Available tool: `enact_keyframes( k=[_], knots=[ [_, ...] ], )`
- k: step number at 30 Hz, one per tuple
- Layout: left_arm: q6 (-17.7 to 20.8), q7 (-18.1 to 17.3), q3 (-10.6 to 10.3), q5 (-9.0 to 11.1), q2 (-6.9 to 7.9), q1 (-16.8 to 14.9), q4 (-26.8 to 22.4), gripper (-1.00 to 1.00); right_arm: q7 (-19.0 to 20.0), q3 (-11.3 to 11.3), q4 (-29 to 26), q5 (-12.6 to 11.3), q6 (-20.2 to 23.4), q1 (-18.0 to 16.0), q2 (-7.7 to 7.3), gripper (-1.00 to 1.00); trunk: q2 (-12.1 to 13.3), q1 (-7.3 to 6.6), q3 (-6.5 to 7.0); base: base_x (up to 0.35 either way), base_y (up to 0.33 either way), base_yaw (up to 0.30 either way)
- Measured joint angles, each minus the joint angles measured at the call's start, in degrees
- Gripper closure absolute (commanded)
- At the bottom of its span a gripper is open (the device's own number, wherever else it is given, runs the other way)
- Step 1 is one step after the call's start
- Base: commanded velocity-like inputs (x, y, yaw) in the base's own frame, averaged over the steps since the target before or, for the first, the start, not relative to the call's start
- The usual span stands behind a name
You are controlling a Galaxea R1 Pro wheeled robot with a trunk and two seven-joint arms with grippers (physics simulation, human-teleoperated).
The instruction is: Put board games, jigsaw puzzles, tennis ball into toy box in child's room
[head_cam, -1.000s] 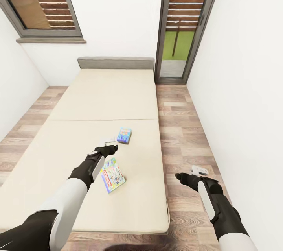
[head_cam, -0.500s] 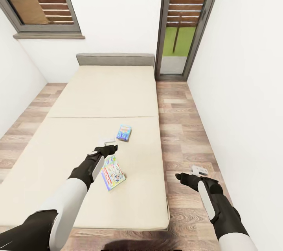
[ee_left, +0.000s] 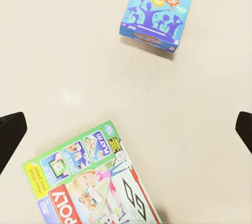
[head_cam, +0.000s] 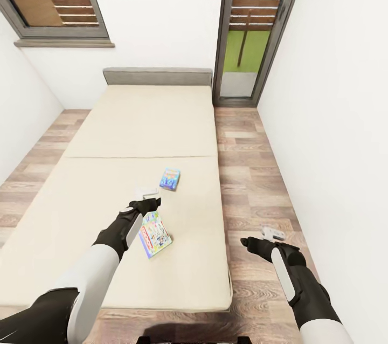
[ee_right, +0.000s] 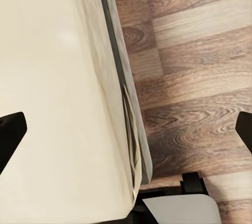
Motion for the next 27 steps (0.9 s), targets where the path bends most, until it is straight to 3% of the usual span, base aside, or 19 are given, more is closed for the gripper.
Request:
enact_keyframes(
  k=[12, 27],
  knots=[
    [-0.63, 0.06, 0.07, -0.07, -0.23, 0.0, -0.01, -1.0, -0.07, -0.08, 1.81, 0.15, -0.45, -0.2, -0.22, -1.0, 0.0, 0.0, -1.12, 0.0, 0.0, 0.0],
    [-0.72, 0.15, 0.16, -0.08, -0.28, 0.0, -0.01, -1.0, -0.78, -0.08, 9.34, 0.28, -7.37, -2.63, -1.25, -1.0, 0.0, 0.0, -2.53, 0.0, 0.0, 0.0]
  ],
)
